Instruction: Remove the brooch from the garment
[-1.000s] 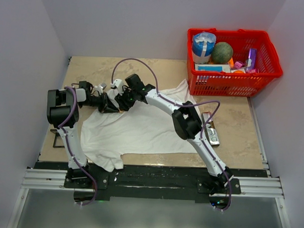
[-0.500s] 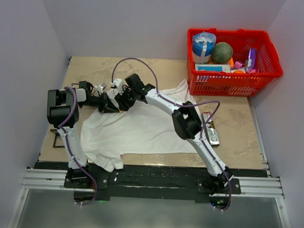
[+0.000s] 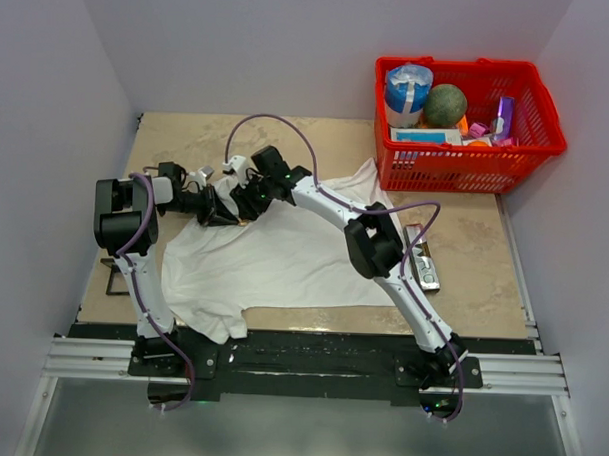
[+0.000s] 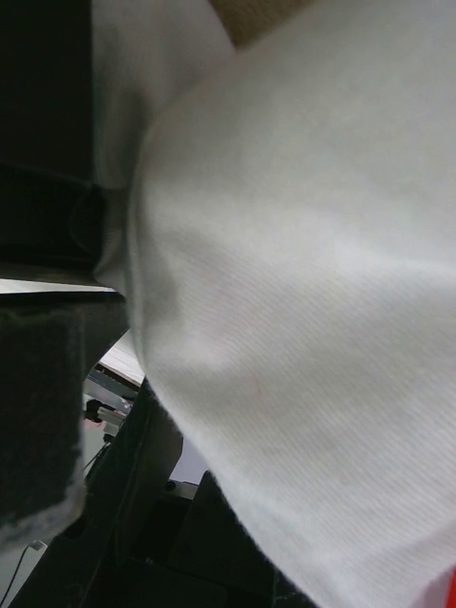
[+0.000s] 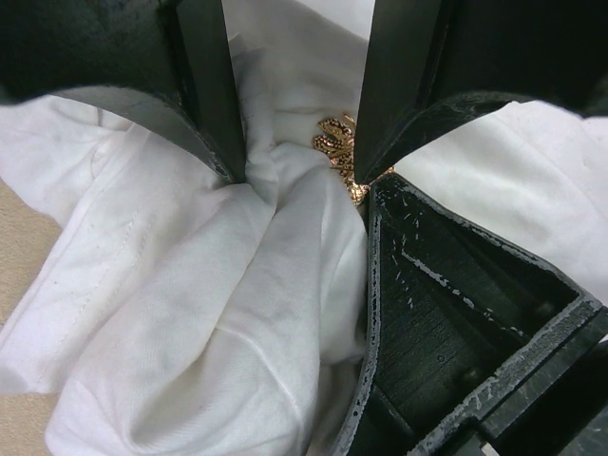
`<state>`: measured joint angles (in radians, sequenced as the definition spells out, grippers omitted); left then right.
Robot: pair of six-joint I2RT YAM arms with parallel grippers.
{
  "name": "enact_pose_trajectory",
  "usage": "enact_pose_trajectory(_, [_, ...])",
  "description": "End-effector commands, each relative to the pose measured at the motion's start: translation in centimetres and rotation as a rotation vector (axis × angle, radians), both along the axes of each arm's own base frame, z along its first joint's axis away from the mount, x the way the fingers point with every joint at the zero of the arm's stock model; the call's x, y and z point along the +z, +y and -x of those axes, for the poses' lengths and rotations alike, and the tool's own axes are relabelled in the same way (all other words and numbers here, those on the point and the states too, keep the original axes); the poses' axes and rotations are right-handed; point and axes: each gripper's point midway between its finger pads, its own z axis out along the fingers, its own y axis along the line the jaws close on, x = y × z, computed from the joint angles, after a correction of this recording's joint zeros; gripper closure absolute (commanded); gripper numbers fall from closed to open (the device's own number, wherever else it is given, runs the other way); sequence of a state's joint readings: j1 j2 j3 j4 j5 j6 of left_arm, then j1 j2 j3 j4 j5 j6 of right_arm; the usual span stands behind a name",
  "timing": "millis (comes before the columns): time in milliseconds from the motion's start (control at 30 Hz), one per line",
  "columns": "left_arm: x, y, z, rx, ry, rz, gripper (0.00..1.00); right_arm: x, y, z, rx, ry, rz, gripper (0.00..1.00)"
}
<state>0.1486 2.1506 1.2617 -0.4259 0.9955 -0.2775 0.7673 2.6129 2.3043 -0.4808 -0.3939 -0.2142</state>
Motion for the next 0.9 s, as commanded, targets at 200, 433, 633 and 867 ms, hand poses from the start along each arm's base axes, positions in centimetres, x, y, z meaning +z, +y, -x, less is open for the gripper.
enact_pose_trajectory(200, [-1.9,0.0,-0.5,-0.011,-0.009,-0.069,0.9,-8.5,-4.1,3.5,-0.044,0.222,0.206,0.47])
enact_pose_trajectory(433, [-1.9,0.0,-0.5,-0.008,-0.005,-0.068,0.9,-9.2,-4.4,4.2,-0.019,0.211,0.246,0.51])
enact_pose_trajectory(633, [-1.9,0.0,-0.6,-0.009,-0.006,-0.067,0.9,-9.6,-4.6,4.8,-0.003,0.203,0.282,0.52])
enact_pose_trajectory(867, [-1.7,-0.3,-0.8,-0.009,0.001,-0.046,0.9,-9.6,-4.8,5.0,0.001,0.181,0.309,0.51])
